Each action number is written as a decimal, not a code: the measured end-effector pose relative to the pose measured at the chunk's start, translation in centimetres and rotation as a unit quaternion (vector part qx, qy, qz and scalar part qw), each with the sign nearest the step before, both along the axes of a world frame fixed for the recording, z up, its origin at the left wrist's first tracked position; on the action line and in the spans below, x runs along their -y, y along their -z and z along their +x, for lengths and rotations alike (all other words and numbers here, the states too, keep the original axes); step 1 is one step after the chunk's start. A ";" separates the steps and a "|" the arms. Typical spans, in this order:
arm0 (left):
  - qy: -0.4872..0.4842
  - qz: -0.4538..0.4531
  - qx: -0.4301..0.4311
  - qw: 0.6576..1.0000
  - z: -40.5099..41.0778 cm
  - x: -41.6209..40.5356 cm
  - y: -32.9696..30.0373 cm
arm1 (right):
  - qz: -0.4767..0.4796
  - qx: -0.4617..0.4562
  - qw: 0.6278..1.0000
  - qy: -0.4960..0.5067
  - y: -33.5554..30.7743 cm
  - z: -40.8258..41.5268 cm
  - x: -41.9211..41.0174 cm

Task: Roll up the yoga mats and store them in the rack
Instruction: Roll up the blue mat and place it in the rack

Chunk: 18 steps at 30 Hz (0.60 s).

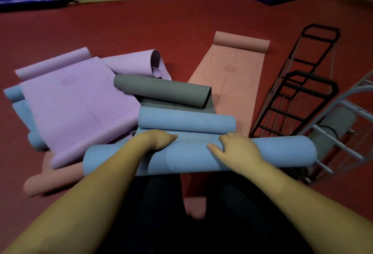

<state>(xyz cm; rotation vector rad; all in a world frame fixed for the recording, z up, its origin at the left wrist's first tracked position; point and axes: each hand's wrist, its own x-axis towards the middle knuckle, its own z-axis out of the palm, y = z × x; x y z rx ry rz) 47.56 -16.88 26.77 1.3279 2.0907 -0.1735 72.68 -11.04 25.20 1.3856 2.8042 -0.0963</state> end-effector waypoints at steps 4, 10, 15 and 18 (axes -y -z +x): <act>0.006 0.020 -0.012 1.000 0.3 0.2 0.0 | 0.039 -0.010 0.999 0.009 1.2 0.1 0.9; -0.007 0.253 -0.149 0.956 0.5 1.7 1.1 | 0.032 0.030 0.998 0.037 0.1 -1.3 -0.2; 0.002 0.331 -0.179 0.926 1.4 4.0 3.1 | -0.044 0.030 0.997 0.061 -0.4 -2.0 -1.8; 0.037 0.306 -0.214 0.927 1.9 5.3 5.2 | -0.108 0.049 0.991 0.065 -0.8 -2.5 -3.2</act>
